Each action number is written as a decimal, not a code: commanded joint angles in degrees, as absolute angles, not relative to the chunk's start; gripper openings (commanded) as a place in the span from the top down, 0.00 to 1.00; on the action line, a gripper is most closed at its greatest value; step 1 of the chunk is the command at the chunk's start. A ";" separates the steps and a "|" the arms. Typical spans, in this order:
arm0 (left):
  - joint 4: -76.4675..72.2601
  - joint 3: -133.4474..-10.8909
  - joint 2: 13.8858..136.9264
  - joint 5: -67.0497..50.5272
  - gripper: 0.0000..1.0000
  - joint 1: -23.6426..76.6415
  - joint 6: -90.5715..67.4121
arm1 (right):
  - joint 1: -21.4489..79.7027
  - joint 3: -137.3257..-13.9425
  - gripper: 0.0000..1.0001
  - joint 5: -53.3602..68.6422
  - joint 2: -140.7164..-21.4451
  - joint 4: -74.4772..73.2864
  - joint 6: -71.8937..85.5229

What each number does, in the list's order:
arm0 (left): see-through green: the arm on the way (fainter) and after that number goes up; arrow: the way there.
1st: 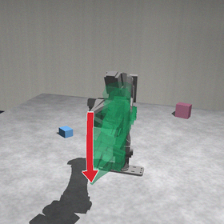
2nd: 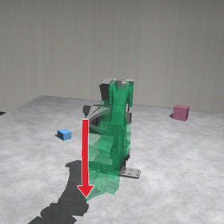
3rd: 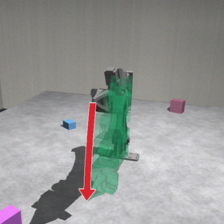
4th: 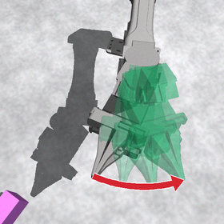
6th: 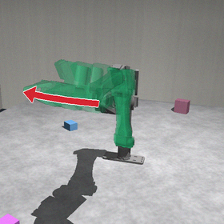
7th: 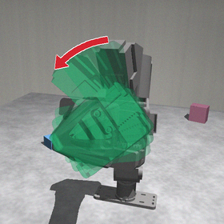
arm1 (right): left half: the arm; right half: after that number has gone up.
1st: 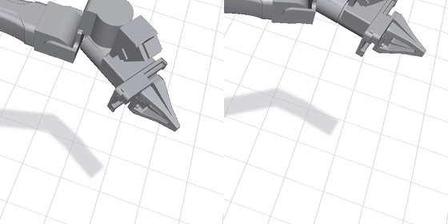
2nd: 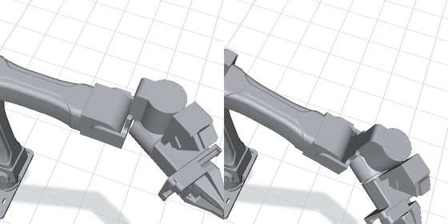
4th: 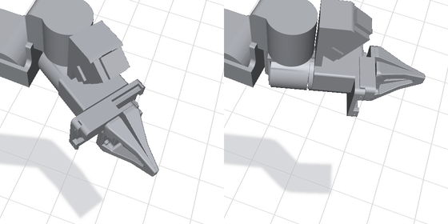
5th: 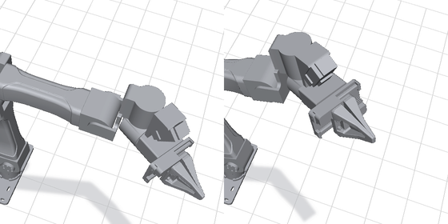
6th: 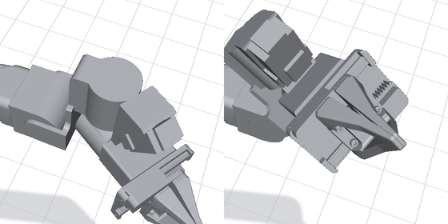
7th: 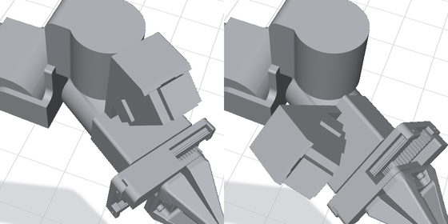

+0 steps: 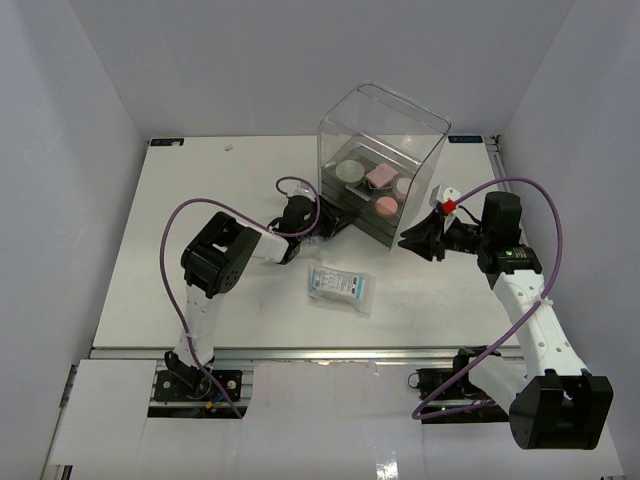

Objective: Organize the makeup

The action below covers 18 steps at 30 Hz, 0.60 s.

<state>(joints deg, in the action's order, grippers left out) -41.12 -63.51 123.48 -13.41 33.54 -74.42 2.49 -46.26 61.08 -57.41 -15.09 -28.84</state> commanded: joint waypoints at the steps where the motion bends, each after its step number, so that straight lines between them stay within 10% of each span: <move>1: -41.75 -65.49 124.01 -12.32 0.68 33.57 -74.76 | 1.88 -46.41 0.66 62.72 -56.34 -13.36 -28.30; 18: -47.53 -60.52 123.20 -13.96 0.97 33.12 -74.73 | 1.39 -46.11 0.67 62.93 -56.87 -13.36 -28.56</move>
<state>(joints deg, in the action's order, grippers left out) -44.95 -62.78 124.49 -13.59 33.49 -76.29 1.60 -46.24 61.54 -57.36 -14.96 -28.84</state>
